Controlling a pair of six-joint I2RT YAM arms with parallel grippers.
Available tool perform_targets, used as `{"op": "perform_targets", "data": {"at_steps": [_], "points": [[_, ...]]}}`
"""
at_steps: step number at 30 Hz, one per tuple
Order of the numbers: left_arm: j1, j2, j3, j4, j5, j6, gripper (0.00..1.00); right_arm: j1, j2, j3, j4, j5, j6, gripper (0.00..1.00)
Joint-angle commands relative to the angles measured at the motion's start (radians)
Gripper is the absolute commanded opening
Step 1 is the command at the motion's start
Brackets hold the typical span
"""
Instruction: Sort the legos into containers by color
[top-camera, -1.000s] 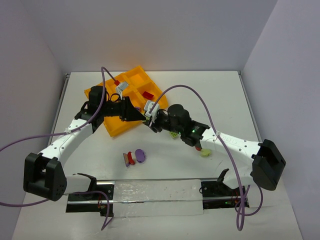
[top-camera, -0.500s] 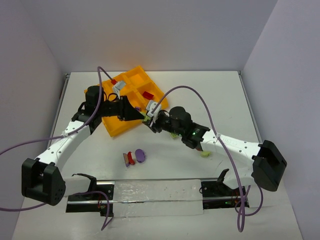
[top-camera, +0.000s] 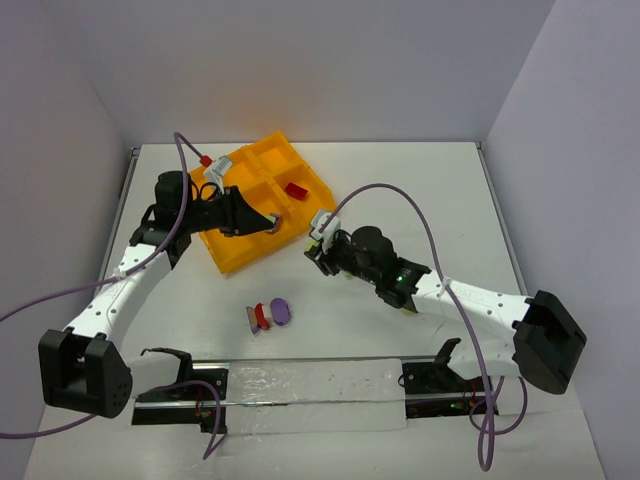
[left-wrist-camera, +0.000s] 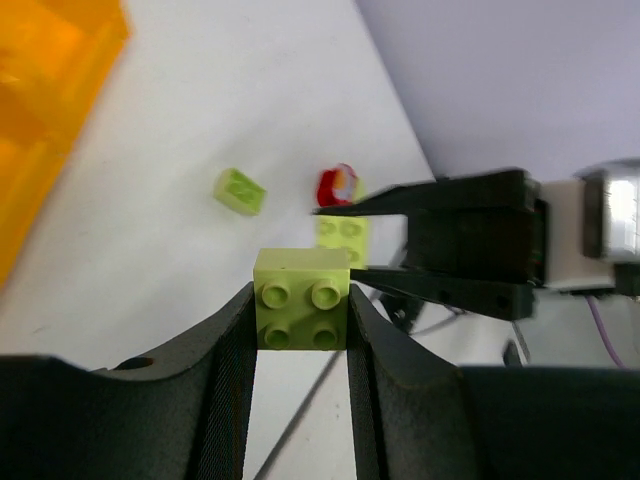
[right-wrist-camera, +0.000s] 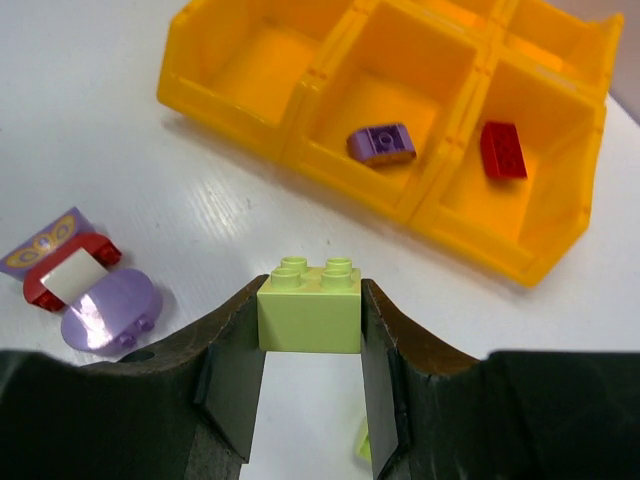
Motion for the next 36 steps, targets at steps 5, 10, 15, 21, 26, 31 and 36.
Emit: {"op": "perform_targets", "data": {"at_steps": [5,10,15,21,26,31,36], "points": [[0.015,-0.048,0.104,-0.236,-0.519,0.031,0.00,-0.030,-0.134,-0.117,0.024,0.209,0.160,0.00],[0.014,-0.041,0.097,-0.290,-0.804,0.020,0.00,-0.036,-0.154,-0.108,-0.047,0.308,0.242,0.00],[0.012,-0.014,0.074,-0.261,-0.899,-0.012,0.00,-0.067,-0.168,-0.108,-0.065,0.273,0.361,0.00],[0.006,0.052,0.045,-0.185,-0.980,-0.047,0.00,-0.130,-0.164,-0.097,-0.056,0.088,0.512,0.00],[-0.002,0.113,0.046,-0.144,-1.014,-0.060,0.00,-0.153,-0.124,-0.057,-0.080,-0.019,0.566,0.00],[-0.009,0.178,0.057,-0.110,-1.048,-0.088,0.00,-0.152,-0.136,-0.063,-0.070,-0.016,0.564,0.00],[-0.022,0.248,0.071,-0.119,-1.085,-0.129,0.00,-0.153,-0.188,-0.089,-0.074,0.026,0.554,0.00]]}}
